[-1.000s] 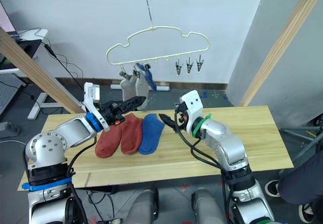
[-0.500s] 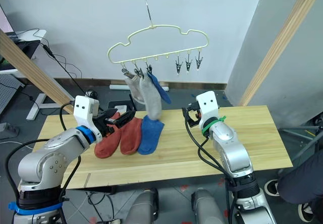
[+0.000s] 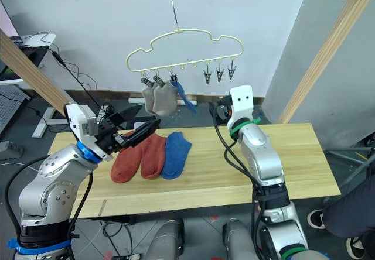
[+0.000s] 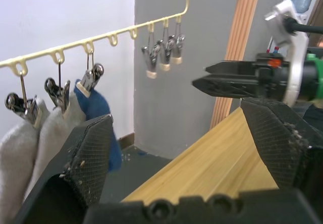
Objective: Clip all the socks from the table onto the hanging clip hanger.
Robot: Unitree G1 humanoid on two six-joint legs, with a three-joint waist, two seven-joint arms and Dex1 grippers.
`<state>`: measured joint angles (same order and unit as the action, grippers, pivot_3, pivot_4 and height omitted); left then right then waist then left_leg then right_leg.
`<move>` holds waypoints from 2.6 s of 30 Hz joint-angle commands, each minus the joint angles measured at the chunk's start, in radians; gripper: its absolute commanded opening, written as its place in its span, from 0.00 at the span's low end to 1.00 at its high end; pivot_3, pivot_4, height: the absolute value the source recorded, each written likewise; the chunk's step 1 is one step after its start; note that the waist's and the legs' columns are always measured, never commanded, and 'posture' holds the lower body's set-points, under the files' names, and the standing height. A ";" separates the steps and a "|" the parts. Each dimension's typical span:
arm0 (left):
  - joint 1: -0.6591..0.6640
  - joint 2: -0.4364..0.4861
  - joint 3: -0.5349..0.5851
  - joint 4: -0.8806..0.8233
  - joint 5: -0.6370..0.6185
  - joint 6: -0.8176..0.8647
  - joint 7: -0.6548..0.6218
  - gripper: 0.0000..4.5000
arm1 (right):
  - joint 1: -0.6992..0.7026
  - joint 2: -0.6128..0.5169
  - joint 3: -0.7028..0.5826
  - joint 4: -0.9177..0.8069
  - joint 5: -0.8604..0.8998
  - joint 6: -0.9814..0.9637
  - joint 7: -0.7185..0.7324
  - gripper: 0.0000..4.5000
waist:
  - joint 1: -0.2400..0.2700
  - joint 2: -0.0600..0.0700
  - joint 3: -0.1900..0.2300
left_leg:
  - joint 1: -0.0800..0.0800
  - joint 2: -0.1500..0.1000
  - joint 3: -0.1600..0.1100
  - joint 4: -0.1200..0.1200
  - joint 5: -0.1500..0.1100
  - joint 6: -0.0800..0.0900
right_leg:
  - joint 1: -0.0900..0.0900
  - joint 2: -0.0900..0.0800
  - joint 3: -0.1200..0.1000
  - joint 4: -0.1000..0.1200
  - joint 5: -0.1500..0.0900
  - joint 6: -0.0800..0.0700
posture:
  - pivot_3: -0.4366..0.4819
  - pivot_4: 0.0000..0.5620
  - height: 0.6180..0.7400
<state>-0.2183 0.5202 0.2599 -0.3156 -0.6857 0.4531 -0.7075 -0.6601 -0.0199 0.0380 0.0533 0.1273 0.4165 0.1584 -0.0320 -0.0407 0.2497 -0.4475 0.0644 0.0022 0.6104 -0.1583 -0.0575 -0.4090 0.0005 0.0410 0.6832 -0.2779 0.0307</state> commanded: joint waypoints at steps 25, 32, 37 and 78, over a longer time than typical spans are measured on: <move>0.057 -0.005 0.038 -0.106 -0.064 0.014 0.068 1.00 | -0.256 0.068 -0.066 0.378 0.014 -0.246 -0.027 0.73 | 0.030 0.000 0.000 | -0.001 0.000 -0.001 0.000 0.000 0.000 | 0.000 -0.001 -0.001 0.000 0.000 0.000 | 0.58 0.32 1.00; 0.042 -0.009 0.023 -0.104 -0.058 0.015 0.070 1.00 | -0.275 0.074 -0.060 0.409 0.015 -0.266 -0.012 0.73 | 0.031 0.000 0.000 | -0.001 0.000 -0.001 0.000 0.000 0.000 | 0.000 -0.001 -0.001 0.000 0.000 0.000 | 0.58 0.33 1.00; 0.042 -0.012 0.020 -0.108 -0.061 0.018 0.072 1.00 | -0.290 0.072 -0.072 0.435 0.018 -0.272 -0.020 0.73 | 0.031 0.000 0.000 | -0.001 0.000 -0.001 0.000 0.000 0.000 | 0.000 -0.001 -0.001 0.000 0.000 0.000 | 0.58 0.34 1.00; 0.022 -0.014 -0.012 -0.130 -0.049 0.018 0.108 1.00 | -0.398 0.078 -0.123 0.608 0.045 -0.347 -0.004 0.37 | 0.031 0.000 0.000 | -0.001 0.000 -0.001 0.000 0.000 0.000 | 0.000 -0.001 -0.002 0.000 0.000 -0.001 | 0.58 0.37 1.00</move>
<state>-0.1841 0.5050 0.2438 -0.3955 -0.7259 0.4817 -0.6003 -1.0219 0.0542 -0.0766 0.6757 0.1593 0.0929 0.1505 -0.0006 -0.0403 0.2499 -0.4484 0.0644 0.0012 0.6102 -0.1583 -0.0574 -0.4092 0.0000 0.0395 0.6835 -0.2775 0.0301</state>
